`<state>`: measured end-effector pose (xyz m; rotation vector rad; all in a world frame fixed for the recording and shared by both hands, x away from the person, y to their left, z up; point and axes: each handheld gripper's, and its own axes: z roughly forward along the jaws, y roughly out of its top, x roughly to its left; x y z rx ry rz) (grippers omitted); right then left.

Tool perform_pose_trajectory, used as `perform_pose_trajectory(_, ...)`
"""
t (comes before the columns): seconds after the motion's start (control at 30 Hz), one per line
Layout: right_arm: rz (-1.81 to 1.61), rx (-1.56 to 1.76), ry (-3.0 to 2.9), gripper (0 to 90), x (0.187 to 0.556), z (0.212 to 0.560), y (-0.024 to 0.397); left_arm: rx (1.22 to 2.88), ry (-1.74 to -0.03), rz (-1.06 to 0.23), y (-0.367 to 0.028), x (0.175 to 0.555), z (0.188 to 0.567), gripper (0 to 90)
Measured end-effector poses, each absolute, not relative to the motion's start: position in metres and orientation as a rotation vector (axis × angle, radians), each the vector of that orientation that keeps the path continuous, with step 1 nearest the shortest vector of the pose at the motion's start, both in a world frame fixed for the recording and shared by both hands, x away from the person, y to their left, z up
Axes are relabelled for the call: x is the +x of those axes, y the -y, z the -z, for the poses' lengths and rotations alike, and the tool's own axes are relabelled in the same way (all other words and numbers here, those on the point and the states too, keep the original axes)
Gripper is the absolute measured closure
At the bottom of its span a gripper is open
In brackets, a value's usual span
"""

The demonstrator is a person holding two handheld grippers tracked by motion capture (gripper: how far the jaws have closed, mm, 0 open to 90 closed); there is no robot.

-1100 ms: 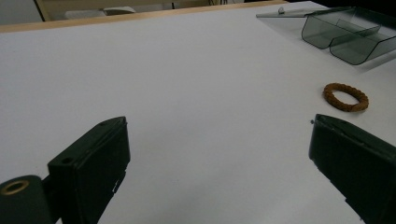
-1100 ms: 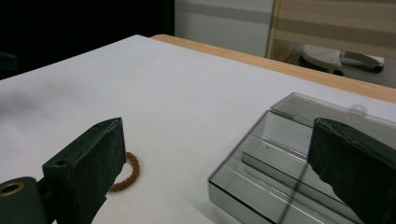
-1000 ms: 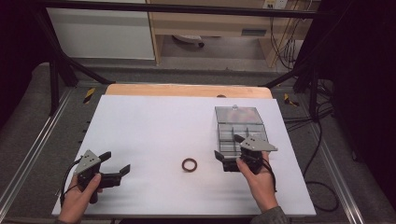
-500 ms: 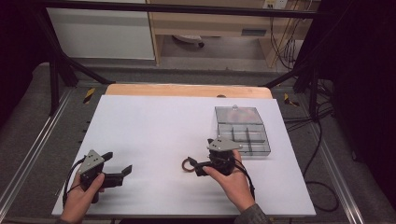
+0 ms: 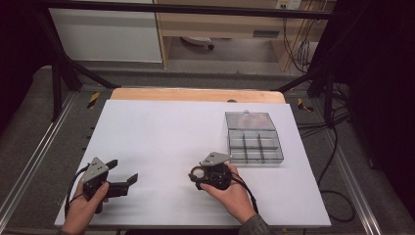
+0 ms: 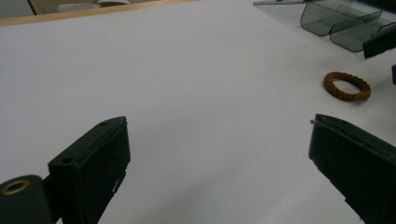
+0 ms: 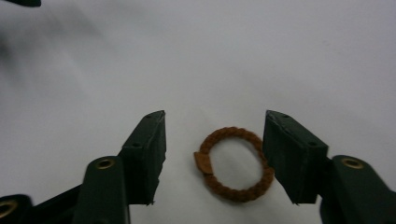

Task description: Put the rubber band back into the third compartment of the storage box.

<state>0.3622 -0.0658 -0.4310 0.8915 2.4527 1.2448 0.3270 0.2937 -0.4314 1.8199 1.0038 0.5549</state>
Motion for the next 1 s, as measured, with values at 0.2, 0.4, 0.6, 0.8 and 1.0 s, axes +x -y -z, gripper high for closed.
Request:
perform_pose_trajectory(0.2,-1.180,0.861,-2.525,54.9,0.361,0.447,0.055,1.815,-1.002,-0.560,-0.293,0.328,0.430,5.3)
perform_pose_trajectory(0.4,-1.125,0.841,-2.542,67.5,0.365,0.453,0.055,1.821,-0.998,-0.557,-0.292,0.328,0.431,5.3)
perform_pose_trajectory(0.6,-1.131,0.828,-2.530,82.3,0.365,0.457,0.058,1.804,-0.965,-0.557,-0.291,0.326,0.430,5.1)
perform_pose_trajectory(0.8,-1.186,0.843,-2.520,84.5,0.368,0.459,0.062,1.804,-0.992,-0.549,-0.289,0.326,0.431,5.2)
perform_pose_trajectory(1.0,-1.264,0.793,-2.497,84.5,0.363,0.452,0.062,1.811,-1.011,-0.556,-0.290,0.328,0.432,5.2)
